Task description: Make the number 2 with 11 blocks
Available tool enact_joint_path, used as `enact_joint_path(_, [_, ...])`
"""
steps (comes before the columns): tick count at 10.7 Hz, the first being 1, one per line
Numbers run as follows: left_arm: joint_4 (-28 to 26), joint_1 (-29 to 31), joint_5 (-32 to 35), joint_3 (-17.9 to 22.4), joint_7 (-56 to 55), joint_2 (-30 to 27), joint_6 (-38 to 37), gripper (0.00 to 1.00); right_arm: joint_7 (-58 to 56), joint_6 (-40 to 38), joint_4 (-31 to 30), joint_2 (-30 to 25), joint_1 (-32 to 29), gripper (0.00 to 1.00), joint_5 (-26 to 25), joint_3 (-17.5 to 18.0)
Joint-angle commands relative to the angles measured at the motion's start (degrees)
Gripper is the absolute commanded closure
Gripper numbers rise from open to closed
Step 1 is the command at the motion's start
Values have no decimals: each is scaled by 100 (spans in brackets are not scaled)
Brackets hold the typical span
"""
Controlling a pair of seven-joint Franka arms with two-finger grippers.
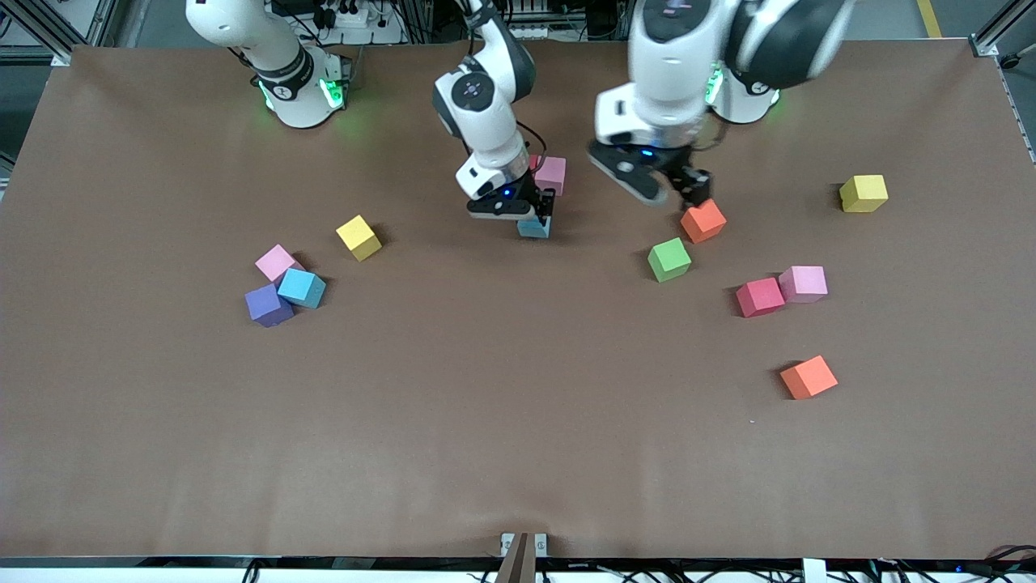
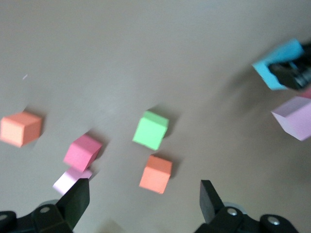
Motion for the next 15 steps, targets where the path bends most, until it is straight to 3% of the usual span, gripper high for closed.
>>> enact_joint_path(1, [470, -29, -142, 594, -204, 23, -313, 0, 327, -555, 505, 432, 323, 85, -8, -314])
enact_joint_path(3, [681, -46, -150, 1218, -581, 6, -322, 0, 388, -663, 595, 503, 358, 85, -61, -314])
enact_joint_path(6, [823, -204, -72, 1825, -1039, -38, -314, 0, 503, -645, 577, 582, 508, 85, -70, -323])
enact_joint_path(11, [797, -223, -54, 3003, -917, 41, -313, 0, 591, -654, 542, 582, 657, 86, -244, -323])
enact_joint_path(15, [218, -328, -142, 3014, -1066, 243, -253, 0, 617, -645, 498, 591, 658, 86, -588, -314])
